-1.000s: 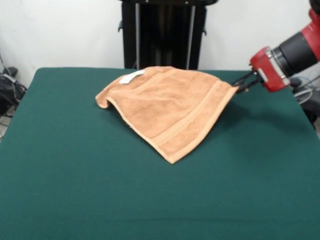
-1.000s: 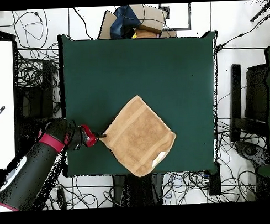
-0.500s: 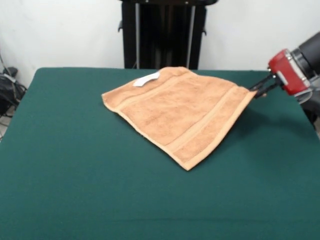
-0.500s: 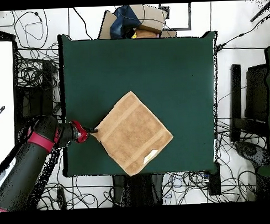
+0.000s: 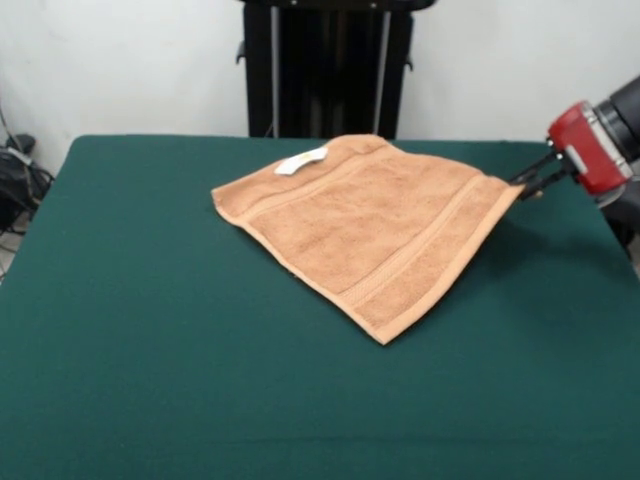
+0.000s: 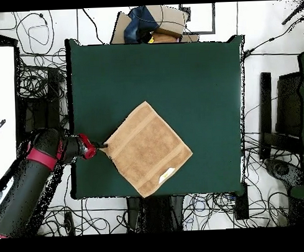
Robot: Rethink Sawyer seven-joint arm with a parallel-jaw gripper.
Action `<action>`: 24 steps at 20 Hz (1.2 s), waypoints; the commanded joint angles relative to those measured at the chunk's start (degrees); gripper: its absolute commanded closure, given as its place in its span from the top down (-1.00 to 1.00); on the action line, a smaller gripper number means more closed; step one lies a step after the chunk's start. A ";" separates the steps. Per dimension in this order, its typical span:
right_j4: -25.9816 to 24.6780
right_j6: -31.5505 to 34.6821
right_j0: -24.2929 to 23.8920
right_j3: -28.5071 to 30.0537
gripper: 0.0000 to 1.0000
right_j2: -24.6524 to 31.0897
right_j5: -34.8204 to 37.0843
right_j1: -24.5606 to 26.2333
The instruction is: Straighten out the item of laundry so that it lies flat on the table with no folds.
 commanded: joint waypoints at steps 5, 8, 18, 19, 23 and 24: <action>4.63 20.57 0.08 -5.07 -1.00 1.05 5.20 2.81; 4.82 21.02 0.08 -7.11 -1.00 -0.19 6.64 4.20; 3.72 18.67 0.86 -6.13 -1.00 -2.72 3.15 5.97; 3.47 17.82 0.80 -5.86 -1.00 -2.71 3.05 5.59; 2.94 14.38 -0.27 -4.28 -1.00 -2.33 3.15 2.50; 2.76 13.75 -0.57 -4.20 -1.00 -2.36 3.42 2.03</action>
